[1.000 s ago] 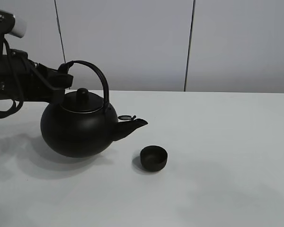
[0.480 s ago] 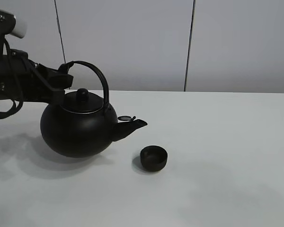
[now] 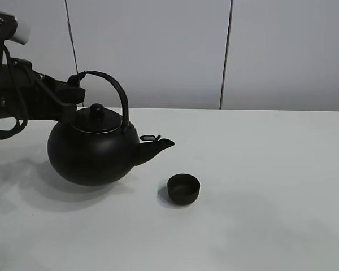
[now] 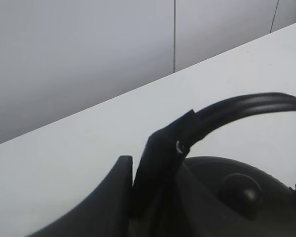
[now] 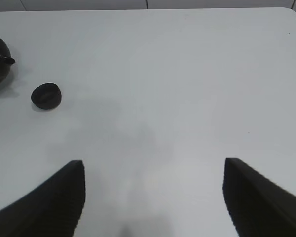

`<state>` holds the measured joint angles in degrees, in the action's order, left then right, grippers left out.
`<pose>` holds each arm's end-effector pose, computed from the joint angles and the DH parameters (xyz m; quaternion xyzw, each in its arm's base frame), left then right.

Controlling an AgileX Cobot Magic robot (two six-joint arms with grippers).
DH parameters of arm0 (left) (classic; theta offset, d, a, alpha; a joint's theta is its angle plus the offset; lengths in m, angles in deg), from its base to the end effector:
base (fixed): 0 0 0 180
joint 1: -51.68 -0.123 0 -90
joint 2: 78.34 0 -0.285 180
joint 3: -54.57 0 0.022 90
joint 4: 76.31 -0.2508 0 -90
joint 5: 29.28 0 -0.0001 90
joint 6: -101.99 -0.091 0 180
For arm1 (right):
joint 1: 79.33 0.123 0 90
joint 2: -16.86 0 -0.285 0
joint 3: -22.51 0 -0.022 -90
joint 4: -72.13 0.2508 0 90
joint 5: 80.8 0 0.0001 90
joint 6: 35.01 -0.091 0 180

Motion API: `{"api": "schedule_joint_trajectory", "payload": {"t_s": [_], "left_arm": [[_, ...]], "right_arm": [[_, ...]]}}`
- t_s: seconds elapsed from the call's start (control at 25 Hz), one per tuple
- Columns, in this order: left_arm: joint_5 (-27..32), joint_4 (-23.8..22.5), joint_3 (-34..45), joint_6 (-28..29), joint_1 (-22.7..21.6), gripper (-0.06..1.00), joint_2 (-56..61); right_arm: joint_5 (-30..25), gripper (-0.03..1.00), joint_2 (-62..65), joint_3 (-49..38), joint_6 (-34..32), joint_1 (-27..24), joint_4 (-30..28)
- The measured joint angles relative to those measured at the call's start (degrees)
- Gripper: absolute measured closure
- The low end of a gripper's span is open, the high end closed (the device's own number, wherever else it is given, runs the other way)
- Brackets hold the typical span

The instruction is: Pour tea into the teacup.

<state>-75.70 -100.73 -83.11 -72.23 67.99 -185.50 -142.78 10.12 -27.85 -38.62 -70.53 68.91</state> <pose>0.2937 -0.1143 0.1668 0.2788 0.7428 -0.1452 0.5912 -0.0042 -0.0052 0.2669 -0.0378 0.8608 0.0269 0.5068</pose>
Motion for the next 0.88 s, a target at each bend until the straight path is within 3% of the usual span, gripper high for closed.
{"api": "schedule_joint_trajectory", "payload": {"t_s": [0.88], "left_arm": [[0.42, -0.97, -2.28, 0.00, 0.00, 0.79, 0.00]], "right_arm": [[0.00, 0.43, 0.00, 0.00, 0.00, 0.00, 0.00]]}}
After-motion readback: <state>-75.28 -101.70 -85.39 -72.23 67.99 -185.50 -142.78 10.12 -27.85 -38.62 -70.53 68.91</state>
